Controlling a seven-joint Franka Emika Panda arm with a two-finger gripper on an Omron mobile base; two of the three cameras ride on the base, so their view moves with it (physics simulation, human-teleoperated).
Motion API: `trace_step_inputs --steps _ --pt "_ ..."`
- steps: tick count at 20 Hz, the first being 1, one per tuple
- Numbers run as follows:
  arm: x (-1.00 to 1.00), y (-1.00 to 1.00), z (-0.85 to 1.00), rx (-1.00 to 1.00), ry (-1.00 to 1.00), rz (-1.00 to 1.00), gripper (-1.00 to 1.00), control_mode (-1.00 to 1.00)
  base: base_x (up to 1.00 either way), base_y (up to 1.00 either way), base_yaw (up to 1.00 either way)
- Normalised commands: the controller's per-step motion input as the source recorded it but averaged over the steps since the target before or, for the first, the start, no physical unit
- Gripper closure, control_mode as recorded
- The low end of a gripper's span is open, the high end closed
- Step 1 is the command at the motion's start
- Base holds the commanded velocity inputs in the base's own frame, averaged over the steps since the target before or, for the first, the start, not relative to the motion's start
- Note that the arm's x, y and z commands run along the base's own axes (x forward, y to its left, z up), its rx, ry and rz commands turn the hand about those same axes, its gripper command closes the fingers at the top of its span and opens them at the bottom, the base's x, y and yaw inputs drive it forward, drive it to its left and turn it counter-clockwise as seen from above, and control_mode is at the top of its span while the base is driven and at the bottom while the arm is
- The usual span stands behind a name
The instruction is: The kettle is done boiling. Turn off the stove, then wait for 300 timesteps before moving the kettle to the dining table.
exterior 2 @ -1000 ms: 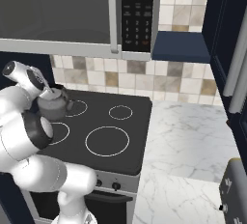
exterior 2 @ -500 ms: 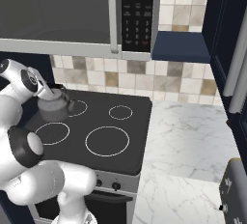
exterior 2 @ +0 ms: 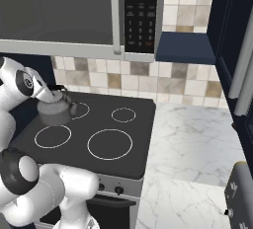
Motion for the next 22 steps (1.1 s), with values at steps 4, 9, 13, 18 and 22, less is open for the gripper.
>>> trace_step_inputs --steps 4,9,13,18,22 --pt "-0.35 -0.12 0.34 0.00 0.03 0.00 1.00 -1.00 0.00 0.00 0.00" --pt "-0.34 -0.12 0.23 0.00 0.04 0.00 1.00 -1.00 0.00 0.00 0.00" --pt "-0.32 -0.12 0.21 0.00 0.03 0.00 1.00 -1.00 0.00 0.00 0.00" --pt "-0.24 -0.07 0.16 0.00 0.01 0.00 1.00 -1.00 0.00 0.00 0.00" --pt "0.00 0.00 0.00 0.00 0.00 0.00 1.00 -1.00 0.00 0.00 0.00"
